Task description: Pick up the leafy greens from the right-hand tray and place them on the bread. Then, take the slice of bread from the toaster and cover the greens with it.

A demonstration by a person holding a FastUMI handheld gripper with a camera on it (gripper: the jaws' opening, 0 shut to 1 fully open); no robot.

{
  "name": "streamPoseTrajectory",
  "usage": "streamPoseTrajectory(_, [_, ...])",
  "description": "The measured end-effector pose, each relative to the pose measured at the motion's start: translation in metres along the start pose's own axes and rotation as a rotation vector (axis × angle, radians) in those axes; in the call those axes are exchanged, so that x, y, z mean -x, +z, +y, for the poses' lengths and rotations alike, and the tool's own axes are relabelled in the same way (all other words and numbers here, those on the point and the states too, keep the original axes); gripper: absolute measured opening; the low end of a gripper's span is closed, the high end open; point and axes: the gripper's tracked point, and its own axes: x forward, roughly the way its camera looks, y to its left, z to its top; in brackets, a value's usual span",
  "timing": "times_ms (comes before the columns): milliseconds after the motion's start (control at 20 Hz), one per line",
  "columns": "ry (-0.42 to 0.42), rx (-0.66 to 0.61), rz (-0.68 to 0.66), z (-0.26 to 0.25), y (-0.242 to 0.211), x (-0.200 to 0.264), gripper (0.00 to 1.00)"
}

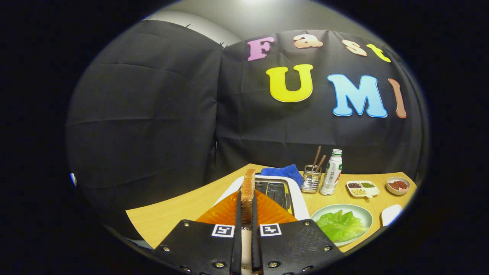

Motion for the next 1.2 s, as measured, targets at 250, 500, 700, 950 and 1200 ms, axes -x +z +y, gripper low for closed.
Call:
streamPoseTrajectory(250, [0.010,-0.020,-0.016,-0.005,0.007,0.004,0.02])
streamPoseTrajectory(500, [0.017,-0.027,-0.040,-0.007,0.025,0.010,0.02])
streamPoseTrajectory(700, [0.044,-0.060,-0.077,-0.011,0.050,0.020,0.02])
streamPoseTrajectory(950, [0.057,-0.057,-0.115,-0.021,0.078,0.038,0.02])
streamPoseTrajectory(1200, [0.040,-0.038,-0.136,-0.046,0.089,0.059,0.02])
